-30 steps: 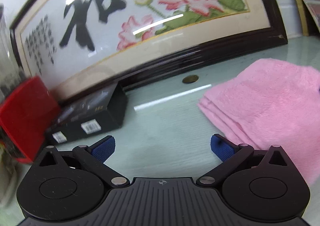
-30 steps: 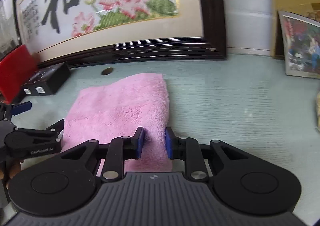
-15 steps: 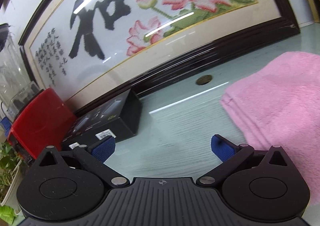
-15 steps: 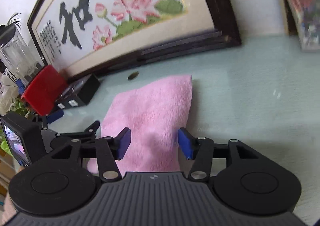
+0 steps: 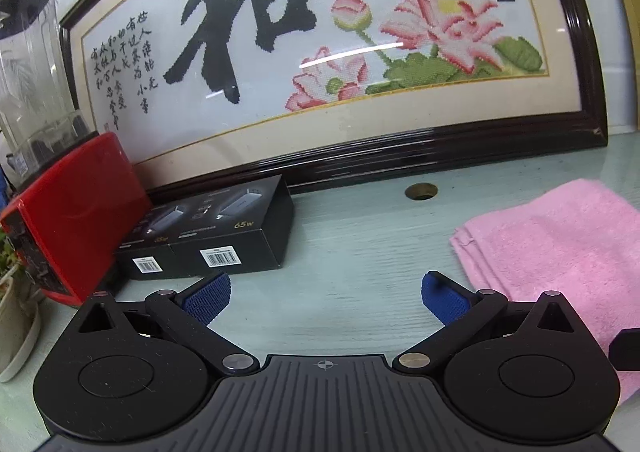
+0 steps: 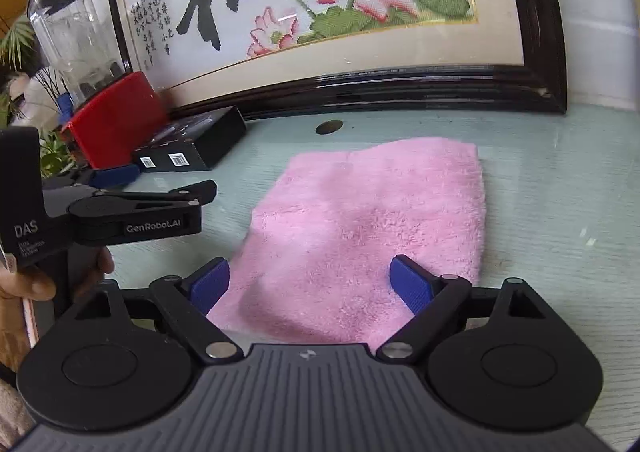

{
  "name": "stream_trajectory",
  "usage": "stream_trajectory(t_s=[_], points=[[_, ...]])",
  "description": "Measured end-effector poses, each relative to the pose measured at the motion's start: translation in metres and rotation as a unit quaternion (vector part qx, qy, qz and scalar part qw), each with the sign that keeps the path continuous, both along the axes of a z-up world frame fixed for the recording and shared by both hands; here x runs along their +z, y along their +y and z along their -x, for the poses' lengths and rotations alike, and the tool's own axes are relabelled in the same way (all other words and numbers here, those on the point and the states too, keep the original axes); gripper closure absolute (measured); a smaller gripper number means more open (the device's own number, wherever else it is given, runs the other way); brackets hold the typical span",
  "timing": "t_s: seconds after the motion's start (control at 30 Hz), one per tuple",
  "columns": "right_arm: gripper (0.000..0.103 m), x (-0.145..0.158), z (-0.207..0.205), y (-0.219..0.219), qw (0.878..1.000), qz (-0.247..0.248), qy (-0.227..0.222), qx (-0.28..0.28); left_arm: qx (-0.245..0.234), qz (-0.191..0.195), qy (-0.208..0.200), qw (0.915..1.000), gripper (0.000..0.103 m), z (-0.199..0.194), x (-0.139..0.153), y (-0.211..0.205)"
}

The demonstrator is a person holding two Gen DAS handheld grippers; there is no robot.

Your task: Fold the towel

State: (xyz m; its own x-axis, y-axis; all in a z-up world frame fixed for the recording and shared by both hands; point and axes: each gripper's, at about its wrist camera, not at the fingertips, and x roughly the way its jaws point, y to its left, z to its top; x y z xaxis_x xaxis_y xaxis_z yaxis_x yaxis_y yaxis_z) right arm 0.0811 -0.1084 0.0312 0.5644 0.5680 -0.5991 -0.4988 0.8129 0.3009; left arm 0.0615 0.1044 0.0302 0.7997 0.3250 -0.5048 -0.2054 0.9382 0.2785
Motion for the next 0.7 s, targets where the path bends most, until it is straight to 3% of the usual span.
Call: stream_trajectory(t_s=[0.1, 0.17, 0.27, 0.3, 0.43, 0.5, 0.7], points=[[0.014, 0.009, 0.015, 0.007, 0.997, 0.048, -0.052, -0.01, 0.017, 0.003, -0.013, 0.9998, 0.0, 0.002, 0.005, 0.008], [0.014, 0.007, 0.024, 0.021, 0.988, 0.116, -0.097, -0.022, 0.028, 0.011, -0.019, 0.9994, 0.0, 0.002, 0.01, 0.015], [0.014, -0.011, 0.022, 0.046, 0.975, 0.199, -0.1, -0.009, 0.031, 0.035, -0.016, 0.9988, 0.0, 0.003, 0.013, 0.022], [0.014, -0.014, 0.024, 0.052, 0.972, 0.206, -0.109, -0.008, 0.029, 0.04, -0.015, 0.9987, 0.0, 0.003, 0.013, 0.023], [0.014, -0.012, 0.02, 0.069, 0.972, 0.206, -0.11, 0.012, 0.023, 0.039, -0.014, 0.9989, 0.0, 0.005, 0.013, 0.02], [0.014, -0.013, 0.009, 0.072, 0.982, 0.171, -0.083, 0.017, 0.024, 0.038, -0.016, 0.9989, 0.0, 0.005, 0.013, 0.02], [0.013, 0.002, 0.0, 0.054, 0.993, 0.097, -0.071, -0.002, 0.053, 0.073, -0.018, 0.9958, 0.0, 0.005, 0.017, 0.037]])
